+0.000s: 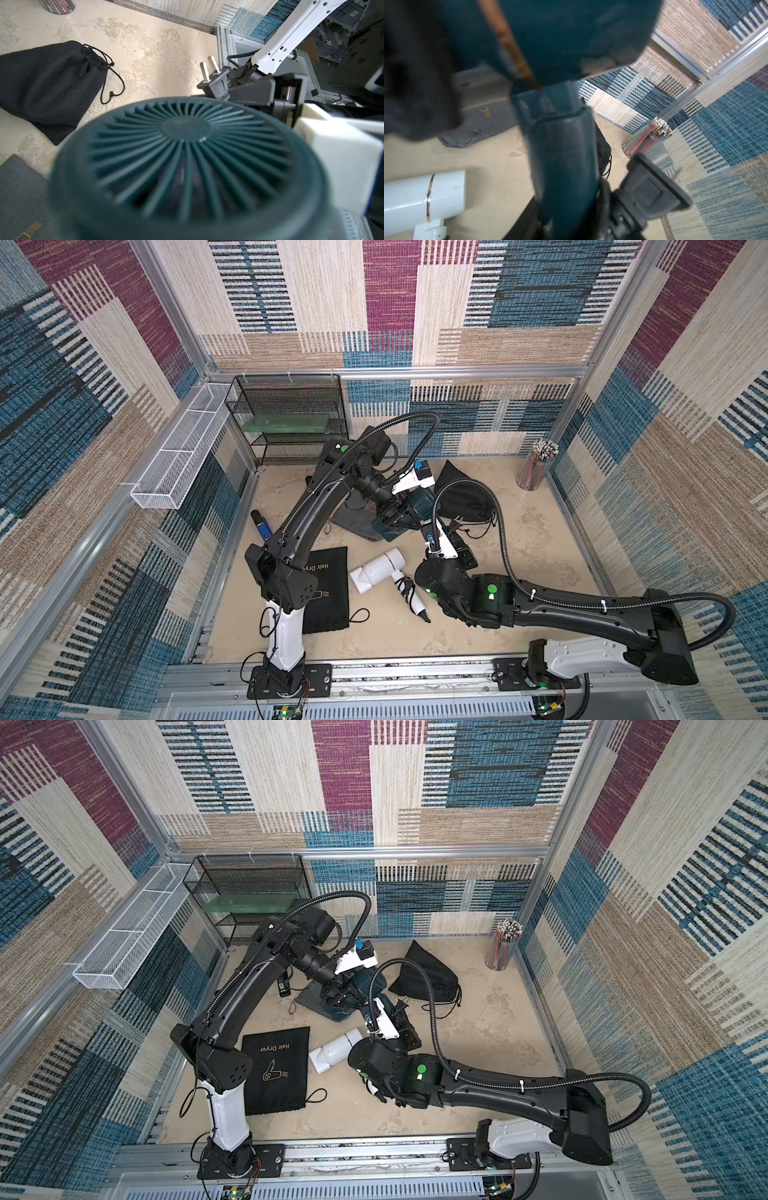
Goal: Pack away hair dryers
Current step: Pick up the hair dryer from the center of the board.
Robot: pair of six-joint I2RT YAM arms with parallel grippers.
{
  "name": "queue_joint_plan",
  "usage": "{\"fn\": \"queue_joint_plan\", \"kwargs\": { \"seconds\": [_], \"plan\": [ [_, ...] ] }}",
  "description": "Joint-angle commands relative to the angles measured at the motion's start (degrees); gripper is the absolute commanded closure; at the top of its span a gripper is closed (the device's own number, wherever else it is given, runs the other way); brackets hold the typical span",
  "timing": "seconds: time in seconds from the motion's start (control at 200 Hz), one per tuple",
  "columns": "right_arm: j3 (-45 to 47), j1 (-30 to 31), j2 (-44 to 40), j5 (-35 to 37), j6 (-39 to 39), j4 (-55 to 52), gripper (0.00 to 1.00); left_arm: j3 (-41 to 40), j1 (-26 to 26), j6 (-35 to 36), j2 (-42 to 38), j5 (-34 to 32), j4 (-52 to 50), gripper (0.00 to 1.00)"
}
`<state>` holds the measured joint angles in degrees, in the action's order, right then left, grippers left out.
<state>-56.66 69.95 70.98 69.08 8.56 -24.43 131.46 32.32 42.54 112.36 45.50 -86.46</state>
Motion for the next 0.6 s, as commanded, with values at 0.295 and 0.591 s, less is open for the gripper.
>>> {"fn": "queue_joint_plan", "kwargs": {
  "seconds": [0.295, 0.591],
  "plan": [
    [-1.68, -2.15, -12.55, -26.61, 3.76, -9.27, 0.22, 7.37, -0.32, 6.67, 0.09, -1.50, -5.48, 1.00],
    [-5.21, -7.81, -14.52, -50.91, 4.72, -13.78, 0.22, 8.37, -0.32, 9.49, -0.41, 0.01, -5.48, 1.00]
  ]
}}
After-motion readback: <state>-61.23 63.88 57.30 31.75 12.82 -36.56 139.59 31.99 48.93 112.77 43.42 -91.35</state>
